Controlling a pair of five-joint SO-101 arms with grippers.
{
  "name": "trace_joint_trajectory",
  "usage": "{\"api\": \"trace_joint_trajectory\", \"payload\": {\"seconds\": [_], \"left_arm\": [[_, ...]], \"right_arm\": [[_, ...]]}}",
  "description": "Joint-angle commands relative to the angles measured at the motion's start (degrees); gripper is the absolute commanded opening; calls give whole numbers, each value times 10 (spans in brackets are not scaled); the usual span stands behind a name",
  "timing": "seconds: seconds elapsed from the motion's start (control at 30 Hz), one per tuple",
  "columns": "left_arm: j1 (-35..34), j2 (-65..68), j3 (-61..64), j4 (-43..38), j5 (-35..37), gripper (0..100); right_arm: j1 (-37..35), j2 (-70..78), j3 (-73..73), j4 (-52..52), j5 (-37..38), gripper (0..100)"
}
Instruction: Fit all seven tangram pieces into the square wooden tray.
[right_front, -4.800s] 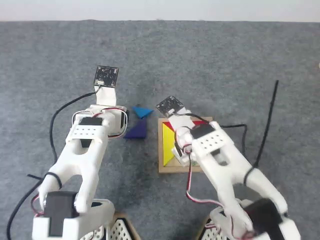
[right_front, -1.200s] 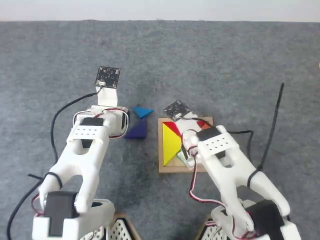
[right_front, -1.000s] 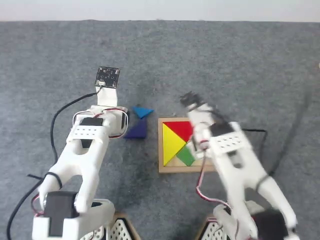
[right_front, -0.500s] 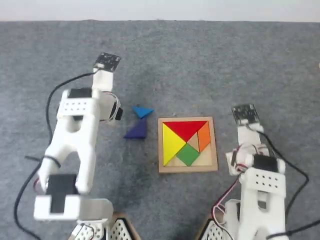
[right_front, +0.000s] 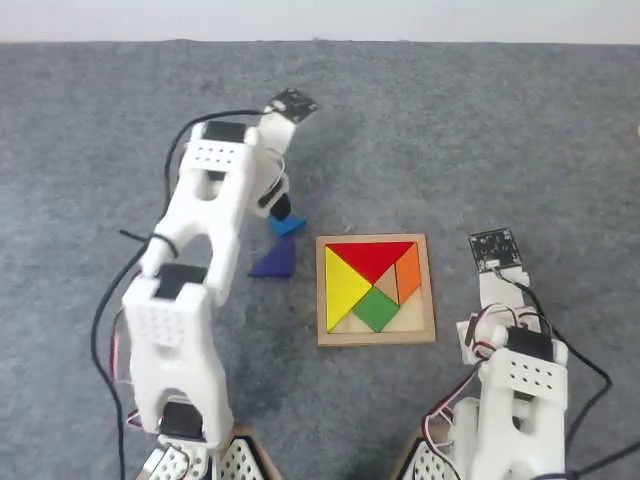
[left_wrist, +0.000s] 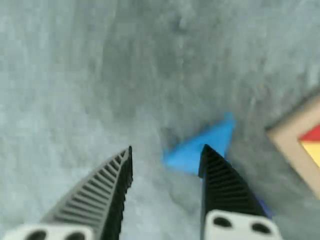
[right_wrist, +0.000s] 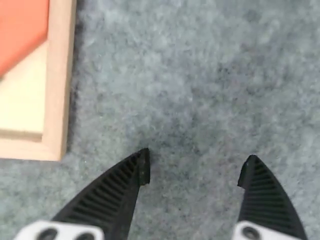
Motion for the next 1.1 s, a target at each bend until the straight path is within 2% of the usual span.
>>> {"api": "trace_joint_trajectory", "payload": {"seconds": [0.0,0.13,0.3,0.4,0.53,0.77,0.9,1.07], "left_arm": [[4,40,-123,34,-102,217],[4,87,-207,113,-208,217],[-2,108,-267,207,-271,205],[2,107,-266,229,-280,191],[2,118,-244,221,-282,191],[16,120,-155,128,-280,194],[31,120,-161,98,-257,208],[42,120,-200,98,-251,215]], "right_arm": [[6,-10,-4,-16,8,296],[6,-10,-3,-17,8,296],[6,-10,-2,-18,9,296],[6,-10,-2,-19,9,296],[-7,-10,-1,-18,9,296],[-9,-10,-1,-18,9,296],[-9,-10,-1,-18,9,296],[-9,-10,-1,-18,10,296]]}}
